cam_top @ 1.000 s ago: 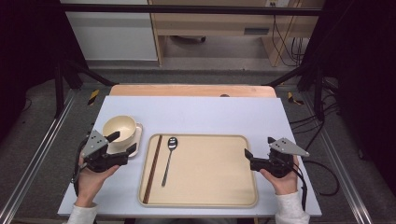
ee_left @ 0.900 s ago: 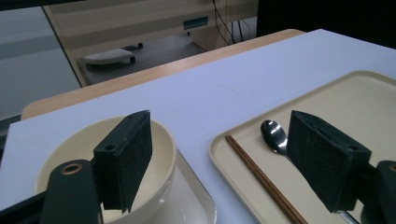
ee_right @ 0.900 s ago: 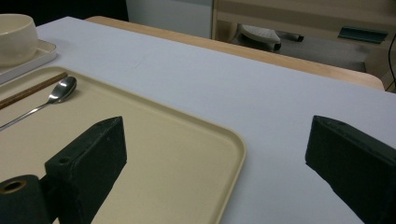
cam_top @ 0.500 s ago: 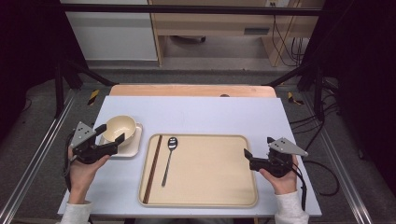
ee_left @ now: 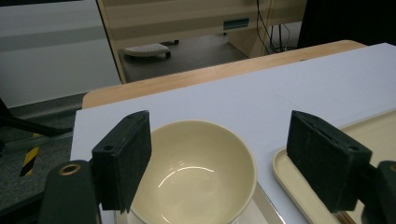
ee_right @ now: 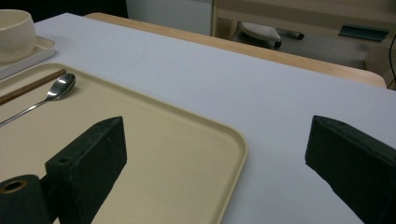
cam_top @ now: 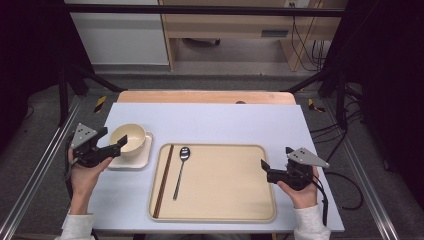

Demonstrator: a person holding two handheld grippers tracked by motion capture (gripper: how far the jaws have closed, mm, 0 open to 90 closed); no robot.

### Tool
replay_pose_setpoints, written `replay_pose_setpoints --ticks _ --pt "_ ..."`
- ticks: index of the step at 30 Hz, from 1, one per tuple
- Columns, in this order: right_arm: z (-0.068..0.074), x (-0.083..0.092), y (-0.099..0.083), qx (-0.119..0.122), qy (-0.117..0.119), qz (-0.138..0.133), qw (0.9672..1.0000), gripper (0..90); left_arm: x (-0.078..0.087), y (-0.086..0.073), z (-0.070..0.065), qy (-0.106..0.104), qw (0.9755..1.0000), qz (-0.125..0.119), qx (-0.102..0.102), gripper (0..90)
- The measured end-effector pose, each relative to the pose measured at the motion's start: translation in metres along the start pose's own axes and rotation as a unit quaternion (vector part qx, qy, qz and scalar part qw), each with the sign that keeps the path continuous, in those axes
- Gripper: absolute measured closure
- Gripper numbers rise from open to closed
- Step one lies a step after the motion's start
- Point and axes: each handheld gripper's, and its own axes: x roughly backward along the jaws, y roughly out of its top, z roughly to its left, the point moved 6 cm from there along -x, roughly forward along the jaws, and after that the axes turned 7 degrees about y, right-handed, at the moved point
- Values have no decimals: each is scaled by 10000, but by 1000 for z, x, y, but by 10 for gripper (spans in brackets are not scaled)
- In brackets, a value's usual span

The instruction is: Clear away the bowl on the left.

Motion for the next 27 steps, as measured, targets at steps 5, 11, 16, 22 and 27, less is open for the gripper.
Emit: replay_pose_setpoints --ticks 5,11,16,22,27 --pt "0 -1 -1 5 -8 26 10000 58 -8 0 9 96 9999 92 60 220" --pt "-1 0 0 -3 -7 4 10000 57 -22 -6 22 290 9991 243 213 240" --pt "-1 0 0 -8 -5 6 10000 58 -35 -14 30 458 9977 425 252 263" --pt "0 -1 0 -17 6 4 10000 57 -45 -24 41 547 9955 694 352 306" --pt "0 -1 0 -15 13 5 10000 58 -51 -32 46 572 9936 899 381 355"
